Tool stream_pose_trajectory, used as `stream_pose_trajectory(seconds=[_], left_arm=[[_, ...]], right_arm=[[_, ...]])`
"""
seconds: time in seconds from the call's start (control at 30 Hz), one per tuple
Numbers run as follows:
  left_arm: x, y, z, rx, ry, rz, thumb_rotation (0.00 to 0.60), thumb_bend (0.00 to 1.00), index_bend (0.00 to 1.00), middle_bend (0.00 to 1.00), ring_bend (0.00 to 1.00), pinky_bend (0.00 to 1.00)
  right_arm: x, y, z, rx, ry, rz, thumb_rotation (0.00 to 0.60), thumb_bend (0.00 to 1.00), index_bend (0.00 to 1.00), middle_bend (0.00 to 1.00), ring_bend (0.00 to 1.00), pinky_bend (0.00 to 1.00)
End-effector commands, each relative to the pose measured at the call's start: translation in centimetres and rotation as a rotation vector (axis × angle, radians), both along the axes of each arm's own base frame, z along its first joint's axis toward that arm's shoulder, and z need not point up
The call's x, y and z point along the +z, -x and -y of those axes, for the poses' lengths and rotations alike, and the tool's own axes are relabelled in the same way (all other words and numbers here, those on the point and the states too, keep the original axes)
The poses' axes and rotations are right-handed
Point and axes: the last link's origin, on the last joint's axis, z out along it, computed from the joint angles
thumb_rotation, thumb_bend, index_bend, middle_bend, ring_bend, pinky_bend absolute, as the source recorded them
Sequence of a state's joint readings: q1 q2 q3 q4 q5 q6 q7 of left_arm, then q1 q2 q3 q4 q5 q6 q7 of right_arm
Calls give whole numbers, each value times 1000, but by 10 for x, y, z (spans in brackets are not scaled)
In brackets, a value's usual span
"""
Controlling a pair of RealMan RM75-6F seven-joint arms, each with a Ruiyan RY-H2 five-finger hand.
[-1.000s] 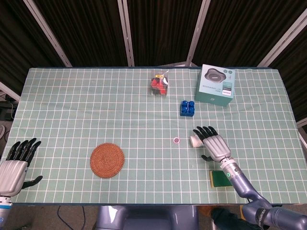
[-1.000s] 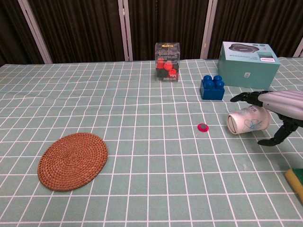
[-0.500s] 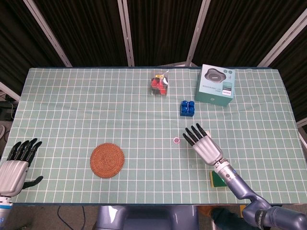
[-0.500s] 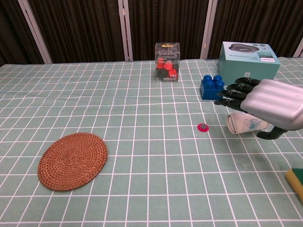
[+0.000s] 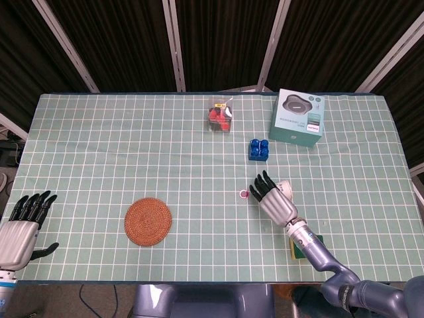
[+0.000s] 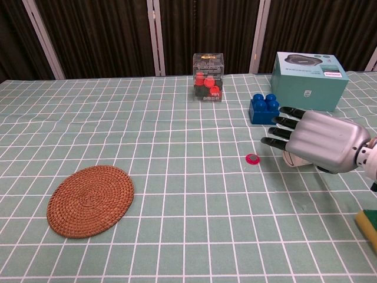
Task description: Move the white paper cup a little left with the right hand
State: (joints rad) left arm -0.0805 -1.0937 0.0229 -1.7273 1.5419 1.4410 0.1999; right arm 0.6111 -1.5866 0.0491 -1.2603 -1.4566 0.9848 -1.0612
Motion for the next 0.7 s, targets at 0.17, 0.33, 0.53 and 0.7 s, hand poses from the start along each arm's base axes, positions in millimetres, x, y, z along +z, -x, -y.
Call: stream_pose_trajectory(seconds=[0.17,0.33,0.53,0.7], left_arm=[[-1,0,0,2,1,-2,600,0,0,0,0,0],[-1,1,-1,3,3,-2,600,0,0,0,0,0],[-1,1,-1,4,2,0,600,0,0,0,0,0],[-1,0,-1,3,4,1,600,0,0,0,0,0]], right_arm=[[-1,5,6,-20,18,-42,600,176,72,189,4,48],[-1,6,8,-11,20,-47,600,181,153,257,48,106],[-1,5,9,12,23,-34,600,185,184,279,68,130],[-2,6,10,35,25,-26,600,212,206,298,85,164]])
